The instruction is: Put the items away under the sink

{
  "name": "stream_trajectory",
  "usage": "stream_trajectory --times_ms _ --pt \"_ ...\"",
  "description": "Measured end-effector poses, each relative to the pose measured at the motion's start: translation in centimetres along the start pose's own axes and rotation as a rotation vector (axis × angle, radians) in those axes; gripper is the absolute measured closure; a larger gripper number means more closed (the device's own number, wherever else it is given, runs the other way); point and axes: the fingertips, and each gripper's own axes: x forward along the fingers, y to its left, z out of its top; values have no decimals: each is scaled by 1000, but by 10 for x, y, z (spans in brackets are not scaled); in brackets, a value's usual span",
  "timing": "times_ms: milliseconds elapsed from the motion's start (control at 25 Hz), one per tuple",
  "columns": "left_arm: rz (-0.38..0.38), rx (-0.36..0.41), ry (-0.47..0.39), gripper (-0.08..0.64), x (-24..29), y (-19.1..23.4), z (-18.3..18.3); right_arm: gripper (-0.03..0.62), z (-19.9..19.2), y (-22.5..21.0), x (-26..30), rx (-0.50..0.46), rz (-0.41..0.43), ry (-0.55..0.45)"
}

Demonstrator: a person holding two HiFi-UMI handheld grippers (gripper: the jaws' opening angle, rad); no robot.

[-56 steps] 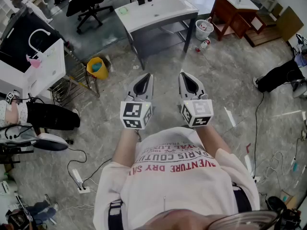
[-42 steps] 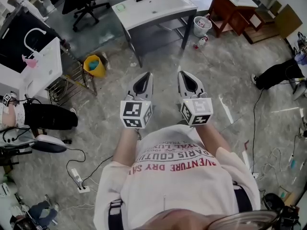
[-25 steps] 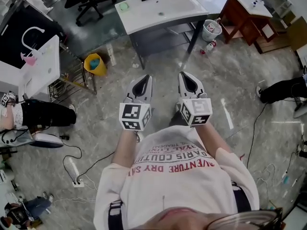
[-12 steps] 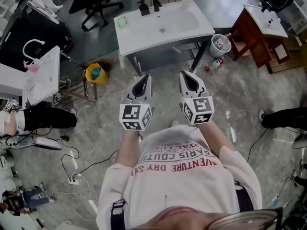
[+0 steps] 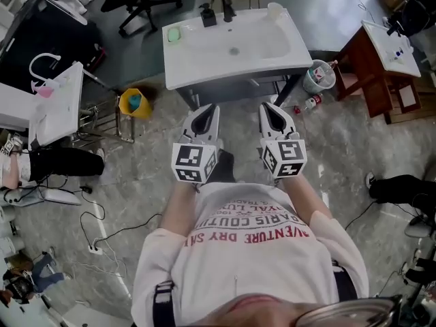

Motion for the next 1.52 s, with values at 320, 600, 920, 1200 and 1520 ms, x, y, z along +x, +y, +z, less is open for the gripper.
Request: stream_trajectory --times_ms 320,600,920,1200,1520 --pt "-28 -30 -9 532 84 58 16 568 19 -30 89 -2 -36 -1" --pt "-53 -54 -11 532 166 140 45 568 45 -49 199 6 -71 3" --pt "-18 -73 -3 532 254 238 38 568 40 -70 328 32 -78 17" --pt "37 -129 30 532 265 276 34 568 44 -68 375 17 -60 71" --pt "170 -168 57 532 308 306 28 568 27 -89 447 16 29 154"
